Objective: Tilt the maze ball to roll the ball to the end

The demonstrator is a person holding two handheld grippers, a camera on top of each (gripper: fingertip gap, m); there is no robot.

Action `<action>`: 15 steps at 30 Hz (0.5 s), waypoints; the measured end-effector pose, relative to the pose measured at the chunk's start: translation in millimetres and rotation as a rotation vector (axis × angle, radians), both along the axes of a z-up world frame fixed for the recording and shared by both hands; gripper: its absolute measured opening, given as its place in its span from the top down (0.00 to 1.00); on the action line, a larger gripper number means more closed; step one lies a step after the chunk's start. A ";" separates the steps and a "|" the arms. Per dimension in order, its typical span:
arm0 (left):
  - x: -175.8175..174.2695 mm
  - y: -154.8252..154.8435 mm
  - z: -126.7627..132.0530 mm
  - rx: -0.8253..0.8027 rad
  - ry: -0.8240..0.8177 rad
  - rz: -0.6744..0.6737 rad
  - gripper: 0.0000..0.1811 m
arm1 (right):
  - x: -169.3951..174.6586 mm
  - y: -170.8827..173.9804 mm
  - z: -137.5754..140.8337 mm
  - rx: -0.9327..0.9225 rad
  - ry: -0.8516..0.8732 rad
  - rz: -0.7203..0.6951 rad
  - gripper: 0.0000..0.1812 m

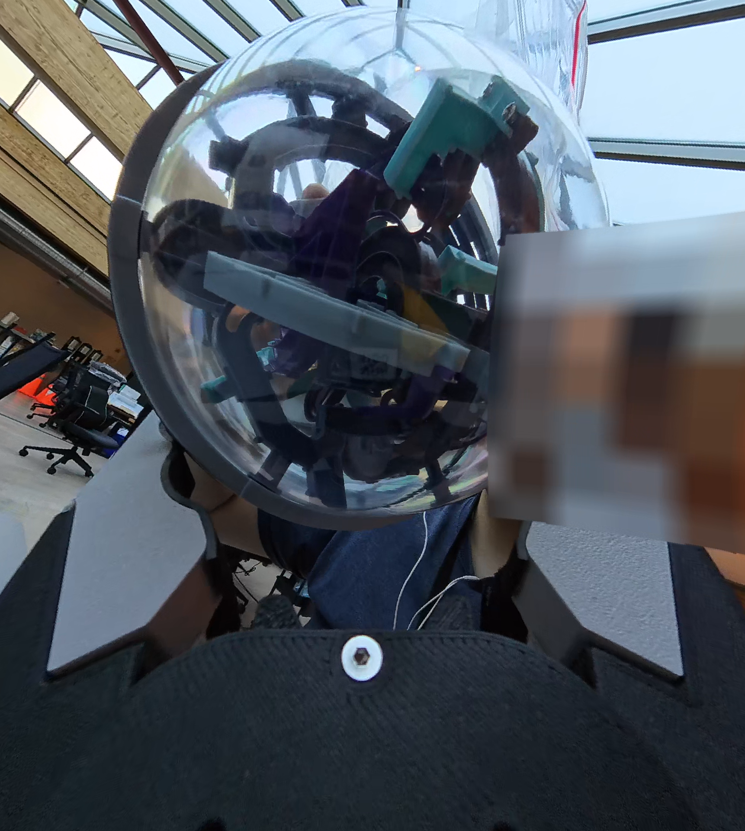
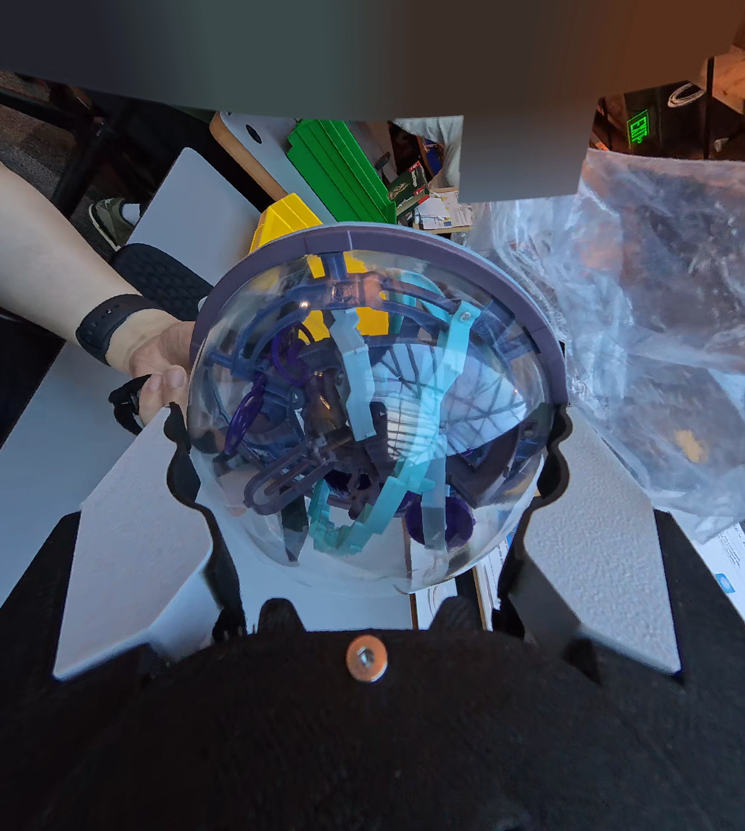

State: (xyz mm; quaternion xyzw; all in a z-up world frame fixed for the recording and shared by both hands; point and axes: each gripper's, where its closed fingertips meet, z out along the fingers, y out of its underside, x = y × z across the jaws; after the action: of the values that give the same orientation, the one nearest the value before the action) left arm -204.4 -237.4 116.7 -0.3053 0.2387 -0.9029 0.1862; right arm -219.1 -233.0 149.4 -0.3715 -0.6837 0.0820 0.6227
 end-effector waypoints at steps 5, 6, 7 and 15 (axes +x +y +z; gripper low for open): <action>1.0 1.9 1.2 -0.002 0.004 0.012 0.13 | 1.4 1.8 0.8 0.002 0.001 -0.004 0.15; 1.0 1.3 1.0 0.002 0.003 0.011 0.12 | 1.2 1.0 0.8 0.007 0.001 -0.001 0.15; 1.0 0.4 1.1 0.006 0.004 0.007 0.13 | 1.0 0.2 1.3 0.007 0.002 0.004 0.15; -1.6 -0.6 4.8 0.004 0.001 0.005 0.13 | -2.2 -1.1 5.6 0.003 0.008 0.021 0.15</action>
State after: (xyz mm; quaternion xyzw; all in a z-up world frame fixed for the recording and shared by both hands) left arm -206.0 -238.0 121.5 -0.3061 0.2398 -0.9017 0.1892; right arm -221.3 -234.1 154.9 -0.3632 -0.6851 0.0892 0.6251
